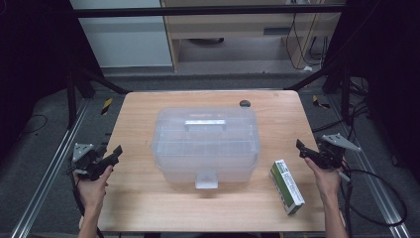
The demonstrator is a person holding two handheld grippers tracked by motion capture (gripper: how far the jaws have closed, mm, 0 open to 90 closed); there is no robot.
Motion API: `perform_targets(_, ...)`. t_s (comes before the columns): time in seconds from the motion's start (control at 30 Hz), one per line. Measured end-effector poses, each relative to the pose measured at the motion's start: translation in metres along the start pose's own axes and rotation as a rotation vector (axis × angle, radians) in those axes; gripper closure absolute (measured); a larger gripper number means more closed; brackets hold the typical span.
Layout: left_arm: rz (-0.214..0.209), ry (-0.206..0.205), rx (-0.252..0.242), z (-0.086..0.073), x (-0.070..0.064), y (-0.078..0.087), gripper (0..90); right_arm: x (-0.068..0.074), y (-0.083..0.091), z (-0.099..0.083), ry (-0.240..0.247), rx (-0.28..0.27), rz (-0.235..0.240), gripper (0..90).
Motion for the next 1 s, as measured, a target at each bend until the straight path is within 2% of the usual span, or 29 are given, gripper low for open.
perform_targets(0.07, 0.014, -0.017, -0.005, 0.001, -0.001, 0.002, 35.7, 0.002, 0.001, 0.000, 0.000, 0.006, 0.013, 23.3)
perform_targets(0.27, 0.014, -0.063, 0.004, 0.004, -0.008, 0.007, 35.7, 0.008, 0.005, 0.004, 0.020, 0.005, 0.027, 23.2)
perform_targets(0.33, 0.000, -0.084, -0.001, 0.007, -0.014, 0.011, 36.2, 0.015, 0.009, 0.007, 0.050, 0.005, 0.037, 23.2)
perform_targets(0.6, -0.037, -0.182, -0.001, 0.019, -0.037, 0.024, 36.6, 0.035, 0.020, 0.016, 0.122, 0.016, 0.082, 22.3)
perform_targets(0.67, -0.072, -0.211, 0.003, 0.022, -0.047, 0.026, 36.4, 0.038, 0.022, 0.017, 0.141, 0.024, 0.085, 21.7)
perform_targets(0.7, -0.078, -0.238, 0.008, 0.024, -0.051, 0.026, 36.2, 0.040, 0.023, 0.017, 0.150, 0.025, 0.090, 21.7)
perform_targets(0.8, -0.105, -0.276, 0.010, 0.027, -0.063, 0.029, 36.1, 0.045, 0.026, 0.019, 0.174, 0.032, 0.102, 21.7)
perform_targets(0.83, -0.105, -0.276, 0.010, 0.027, -0.063, 0.029, 36.0, 0.045, 0.026, 0.019, 0.174, 0.032, 0.102, 21.7)
perform_targets(0.9, -0.117, -0.315, 0.012, 0.030, -0.072, 0.031, 36.0, 0.048, 0.029, 0.021, 0.193, 0.037, 0.113, 21.3)
perform_targets(0.97, -0.120, -0.322, 0.012, 0.030, -0.075, 0.032, 36.0, 0.050, 0.031, 0.022, 0.203, 0.038, 0.120, 21.3)
perform_targets(1.0, -0.119, -0.346, 0.015, 0.032, -0.079, 0.033, 36.0, 0.052, 0.032, 0.023, 0.207, 0.039, 0.128, 21.3)
Point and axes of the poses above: each handheld gripper's, and its own axes: y roughly backward along the jaws, z roughly out of its top, x roughly to its left, the point moved 8 cm from there along -y, roughly forward along the jaws, and after that the axes turned 12 degrees about x, right-handed, at the moved point
